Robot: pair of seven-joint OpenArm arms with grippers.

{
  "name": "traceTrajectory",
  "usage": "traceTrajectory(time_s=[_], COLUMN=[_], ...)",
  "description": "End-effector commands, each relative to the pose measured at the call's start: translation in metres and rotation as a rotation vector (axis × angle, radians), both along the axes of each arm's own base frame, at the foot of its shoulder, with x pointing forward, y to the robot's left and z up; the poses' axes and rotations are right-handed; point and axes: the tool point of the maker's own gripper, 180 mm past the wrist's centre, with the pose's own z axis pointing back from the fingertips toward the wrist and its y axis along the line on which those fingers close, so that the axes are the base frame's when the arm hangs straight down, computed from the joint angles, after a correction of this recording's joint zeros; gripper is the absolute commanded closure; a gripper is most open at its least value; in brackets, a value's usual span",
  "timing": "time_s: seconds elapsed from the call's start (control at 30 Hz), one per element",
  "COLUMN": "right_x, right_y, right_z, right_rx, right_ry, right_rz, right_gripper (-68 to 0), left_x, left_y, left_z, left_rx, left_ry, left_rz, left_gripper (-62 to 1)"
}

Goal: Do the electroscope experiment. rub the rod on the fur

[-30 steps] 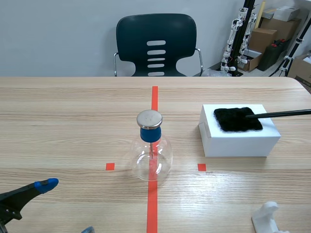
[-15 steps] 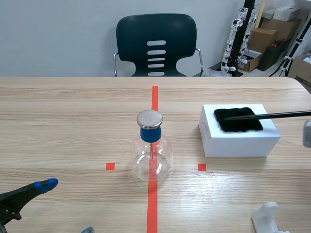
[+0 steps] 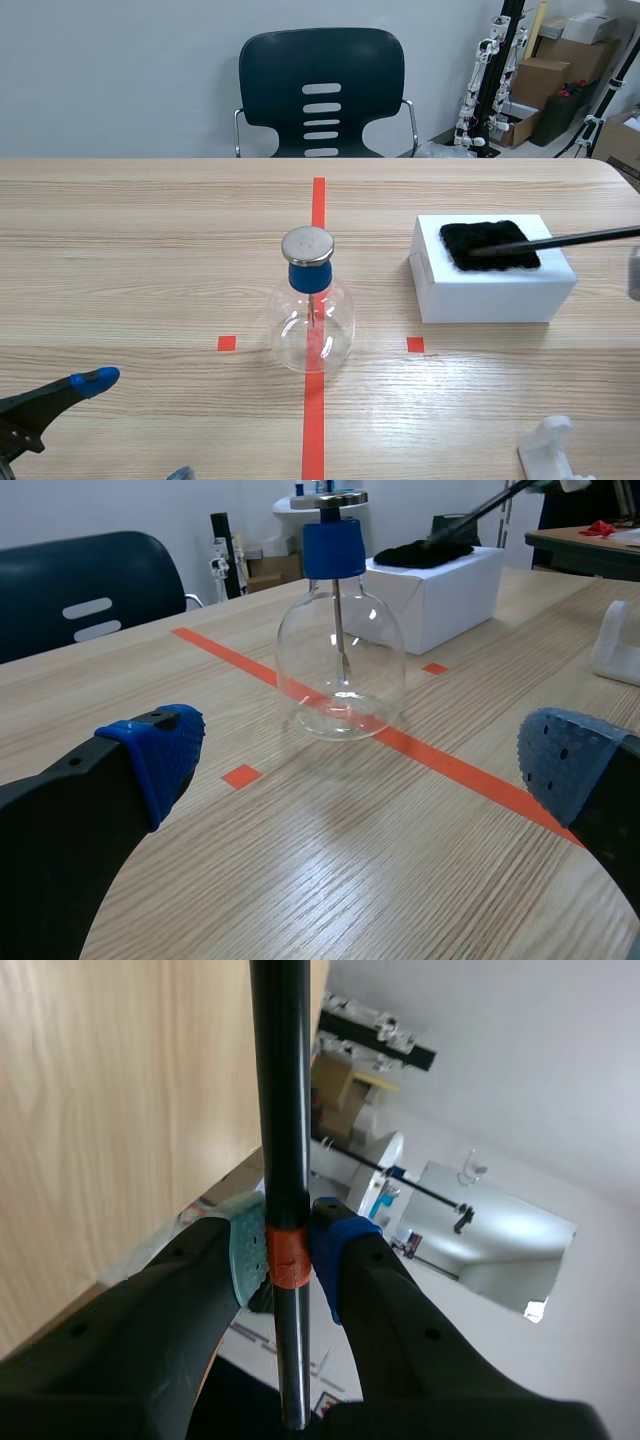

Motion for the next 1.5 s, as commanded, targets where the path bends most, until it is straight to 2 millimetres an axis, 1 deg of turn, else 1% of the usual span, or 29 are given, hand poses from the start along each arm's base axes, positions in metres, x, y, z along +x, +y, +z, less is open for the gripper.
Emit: traceTrajectory(time_s=[0.0,0.07,0.33,0.4,0.5,0.67,0.77,0.83,0.93,1.03,1.17,1.23,1.33,1.47], right_x=[0.011,0.011,-0.001,-0.001,0.002,0.014,0.020,0.023,0.023,0.020,0.014,0.013,0.013,0.017], right_y=[-0.005,-0.009,-0.056,-0.062,-0.058,-0.032,-0.021,-0.018,-0.021,-0.035,-0.060,-0.067,-0.066,-0.048], right_z=[0.020,0.021,0.007,0.006,0.009,0.011,0.009,0.008,0.008,0.006,0.008,0.009,0.009,0.005], right_rx=[-0.023,-0.030,-0.071,-0.075,-0.070,-0.073,-0.073,-0.072,-0.079,-0.093,-0.097,-0.102,-0.101,-0.093], right_ry=[-0.053,-0.051,0.011,0.014,0.003,-0.036,-0.049,-0.053,-0.052,-0.036,-0.018,-0.014,-0.013,-0.024], right_rz=[-0.009,-0.024,-0.128,-0.145,-0.138,-0.112,-0.111,-0.115,-0.126,-0.153,-0.202,-0.213,-0.208,-0.176], right_gripper=[-1.1,-1.1,-1.1,-1.1,-1.1,-1.1,-1.1,-1.1,-1.1,-1.1,-1.1,-1.1,-1.1,-1.1], left_x=[0.003,0.003,0.003,0.003,0.003,0.003,0.003,0.003,0.003,0.003,0.003,0.003,0.003,0.003], left_y=[0.000,0.000,0.000,0.000,0.000,0.000,0.000,0.000,0.000,0.000,0.000,0.000,0.000,0.000], left_z=[0.006,0.006,0.006,0.006,0.006,0.006,0.006,0.006,0.006,0.006,0.006,0.006,0.006,0.006], left_rx=[-0.021,-0.021,-0.021,-0.021,-0.021,-0.021,-0.021,-0.021,-0.021,-0.021,-0.021,-0.021,-0.021,-0.021], left_ry=[-0.022,-0.022,-0.022,-0.022,-0.022,-0.022,-0.022,-0.022,-0.022,-0.022,-0.022,-0.022,-0.022,-0.022], left_rz=[0.006,0.006,0.006,0.006,0.006,0.006,0.006,0.006,0.006,0.006,0.006,0.006,0.006,0.006], left_gripper=[-62.3,-62.3,-62.3,-62.3,-62.3,-62.3,-62.3,-62.3,-62.3,-62.3,-62.3,-62.3,-62.3,-62.3])
